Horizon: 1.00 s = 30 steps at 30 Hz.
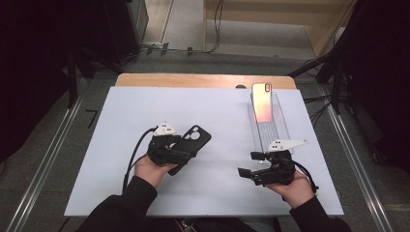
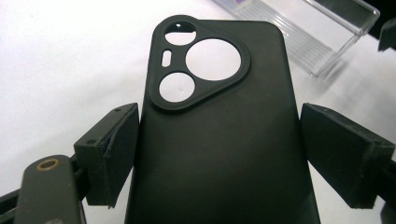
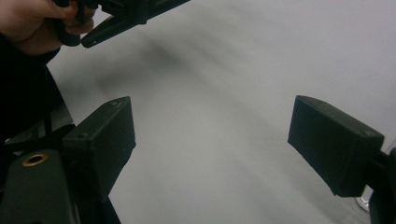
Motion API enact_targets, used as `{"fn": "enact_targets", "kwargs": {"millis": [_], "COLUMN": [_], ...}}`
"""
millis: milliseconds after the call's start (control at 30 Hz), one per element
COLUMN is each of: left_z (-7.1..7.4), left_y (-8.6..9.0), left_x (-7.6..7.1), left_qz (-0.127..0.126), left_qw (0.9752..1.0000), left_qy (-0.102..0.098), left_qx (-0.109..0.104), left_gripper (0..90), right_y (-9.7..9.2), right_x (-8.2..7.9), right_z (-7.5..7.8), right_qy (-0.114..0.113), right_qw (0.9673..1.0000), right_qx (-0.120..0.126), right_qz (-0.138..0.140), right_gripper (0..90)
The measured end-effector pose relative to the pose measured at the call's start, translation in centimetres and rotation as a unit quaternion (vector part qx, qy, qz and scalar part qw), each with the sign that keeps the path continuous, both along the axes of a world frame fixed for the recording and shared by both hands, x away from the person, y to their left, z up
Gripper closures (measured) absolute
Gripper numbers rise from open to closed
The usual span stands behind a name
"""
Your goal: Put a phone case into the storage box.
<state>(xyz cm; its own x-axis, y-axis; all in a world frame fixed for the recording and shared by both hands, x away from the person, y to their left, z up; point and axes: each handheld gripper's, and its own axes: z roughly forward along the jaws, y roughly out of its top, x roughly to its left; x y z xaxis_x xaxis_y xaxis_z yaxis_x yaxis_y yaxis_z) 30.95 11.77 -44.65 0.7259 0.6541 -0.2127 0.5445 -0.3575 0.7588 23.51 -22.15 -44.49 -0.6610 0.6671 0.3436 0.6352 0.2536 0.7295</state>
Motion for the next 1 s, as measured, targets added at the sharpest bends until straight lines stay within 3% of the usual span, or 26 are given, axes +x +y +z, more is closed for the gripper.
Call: {"fn": "enact_targets", "kwargs": {"millis": [133,300,400,1000], "left_z": [-0.1,-0.1,-0.4,-1.6], "left_y": [-0.5,-0.6,-0.9,-2.7], "left_x": [-0.4,-0.8,-1.1,-3.3], "left_qz": [0.016,0.034,0.041,0.081], "left_qw": [0.9998,0.999,0.9985,0.9921], "left_qy": [-0.01,-0.016,-0.021,-0.082], "left_qx": [0.002,-0.025,-0.029,-0.051], "left_gripper": [15.1,15.1,15.1,15.1], "right_y": [0.5,0.8,0.8,2.1], "right_x": [0.3,0.7,1.0,2.4], "right_z": [0.2,0.5,0.7,1.8], "right_qy": [0.009,0.019,0.025,0.044], "right_qw": [0.9999,0.9994,0.9989,0.9955], "right_qx": [0.001,0.01,0.025,0.055], "right_qz": [-0.013,-0.025,-0.03,-0.064], "right_gripper": [13.2,16.0,18.8,21.2]}}
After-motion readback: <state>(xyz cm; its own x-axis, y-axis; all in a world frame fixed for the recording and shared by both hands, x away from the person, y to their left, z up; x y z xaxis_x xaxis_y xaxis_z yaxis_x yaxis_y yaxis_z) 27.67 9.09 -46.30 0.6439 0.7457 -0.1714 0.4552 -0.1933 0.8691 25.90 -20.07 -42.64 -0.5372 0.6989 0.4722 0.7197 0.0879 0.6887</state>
